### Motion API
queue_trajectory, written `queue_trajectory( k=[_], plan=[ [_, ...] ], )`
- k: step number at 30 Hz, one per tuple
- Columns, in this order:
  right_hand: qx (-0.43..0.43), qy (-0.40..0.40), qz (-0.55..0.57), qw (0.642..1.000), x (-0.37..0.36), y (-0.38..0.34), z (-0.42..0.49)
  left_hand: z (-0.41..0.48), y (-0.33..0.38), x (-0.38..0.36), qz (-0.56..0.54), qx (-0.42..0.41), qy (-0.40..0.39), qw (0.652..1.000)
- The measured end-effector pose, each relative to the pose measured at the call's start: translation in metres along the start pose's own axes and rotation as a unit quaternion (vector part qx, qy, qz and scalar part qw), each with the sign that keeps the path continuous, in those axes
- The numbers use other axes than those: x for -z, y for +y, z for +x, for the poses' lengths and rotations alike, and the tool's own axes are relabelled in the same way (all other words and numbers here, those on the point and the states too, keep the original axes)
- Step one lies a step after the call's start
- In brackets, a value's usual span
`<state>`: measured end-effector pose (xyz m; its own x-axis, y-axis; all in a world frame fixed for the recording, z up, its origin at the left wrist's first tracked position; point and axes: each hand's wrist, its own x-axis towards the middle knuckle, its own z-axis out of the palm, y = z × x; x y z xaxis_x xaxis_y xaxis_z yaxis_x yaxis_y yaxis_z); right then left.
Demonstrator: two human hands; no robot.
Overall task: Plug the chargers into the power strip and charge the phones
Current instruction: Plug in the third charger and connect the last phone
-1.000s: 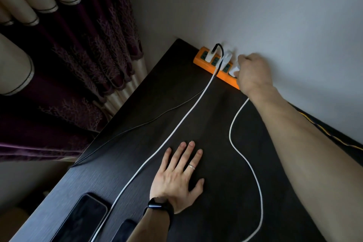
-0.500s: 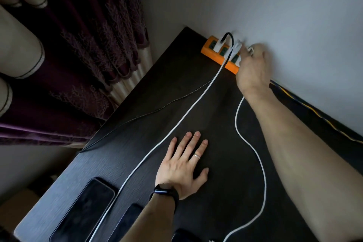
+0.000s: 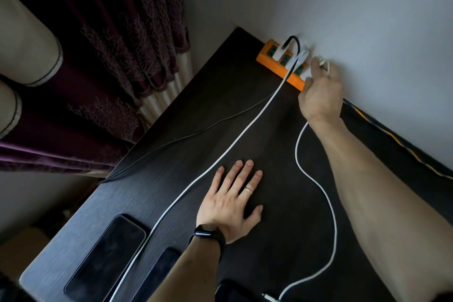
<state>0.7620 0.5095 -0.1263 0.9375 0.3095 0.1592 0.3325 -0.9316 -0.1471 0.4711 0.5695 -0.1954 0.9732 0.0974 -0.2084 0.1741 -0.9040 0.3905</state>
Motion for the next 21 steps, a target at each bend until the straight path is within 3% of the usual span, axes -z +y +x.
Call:
queue_trajectory(
  k=[10,14,18,21],
  plan=[
    [-0.028,-0.067,0.029,0.997,0.004,-0.012,0.004,0.0,0.0,0.0,0.015,-0.006,-0.009,1.0],
    [-0.061,-0.154,0.118,0.979,0.025,-0.019,-0.007,-0.003,0.001,0.0,0.017,0.004,0.0,1.0],
    [-0.09,-0.039,0.224,0.97,0.046,-0.016,-0.087,-0.004,0.002,-0.001,0.027,-0.005,0.012,1.0],
    [-0.109,0.002,0.254,0.961,0.062,-0.016,-0.177,-0.001,0.003,0.003,0.028,-0.004,0.008,1.0]
  ],
)
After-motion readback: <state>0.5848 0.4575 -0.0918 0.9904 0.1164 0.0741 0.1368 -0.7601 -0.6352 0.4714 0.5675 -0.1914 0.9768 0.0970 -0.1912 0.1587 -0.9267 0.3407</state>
